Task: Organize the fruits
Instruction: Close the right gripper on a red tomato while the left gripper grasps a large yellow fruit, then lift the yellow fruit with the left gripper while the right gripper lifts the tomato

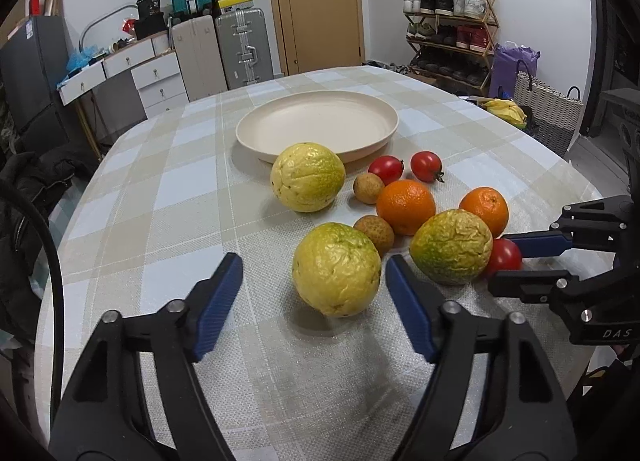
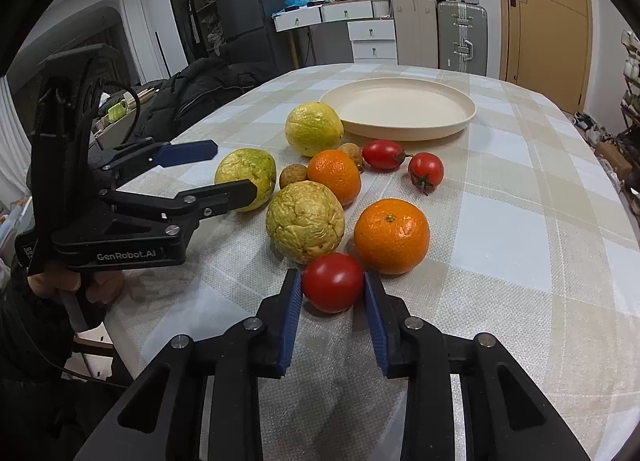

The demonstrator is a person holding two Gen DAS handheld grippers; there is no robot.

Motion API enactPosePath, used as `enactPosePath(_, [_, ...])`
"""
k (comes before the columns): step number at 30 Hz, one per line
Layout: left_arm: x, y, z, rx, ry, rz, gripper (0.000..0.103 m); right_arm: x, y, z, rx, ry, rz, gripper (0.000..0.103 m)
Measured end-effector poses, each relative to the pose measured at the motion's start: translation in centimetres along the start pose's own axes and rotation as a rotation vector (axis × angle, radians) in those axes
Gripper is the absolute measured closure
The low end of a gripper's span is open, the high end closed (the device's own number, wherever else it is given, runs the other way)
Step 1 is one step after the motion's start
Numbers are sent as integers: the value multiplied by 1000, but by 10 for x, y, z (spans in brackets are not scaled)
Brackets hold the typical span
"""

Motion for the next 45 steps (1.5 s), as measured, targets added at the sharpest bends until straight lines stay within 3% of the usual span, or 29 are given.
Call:
enactPosePath(6, [6,2,6,-25,36,19,57,-3,0,-3,19,-1,-6,71])
enactPosePath(30, [0,1,-12,49,42,-37,58,5,-7,-27,156,-9,49,71])
enactPosePath(45, [-7,-5,-28,123,39,-76,58,14,-24,-27,196,16,98,71])
Point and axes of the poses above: each gripper's, at about its wrist camera, not at the fingertips, and z roughly the way its jaws point, x to its right, y to its underside, the point moved 3 cm from there along z, roughly the way its jaws point, and after that the axes turned 12 degrees about y, right-handed, at the moved point
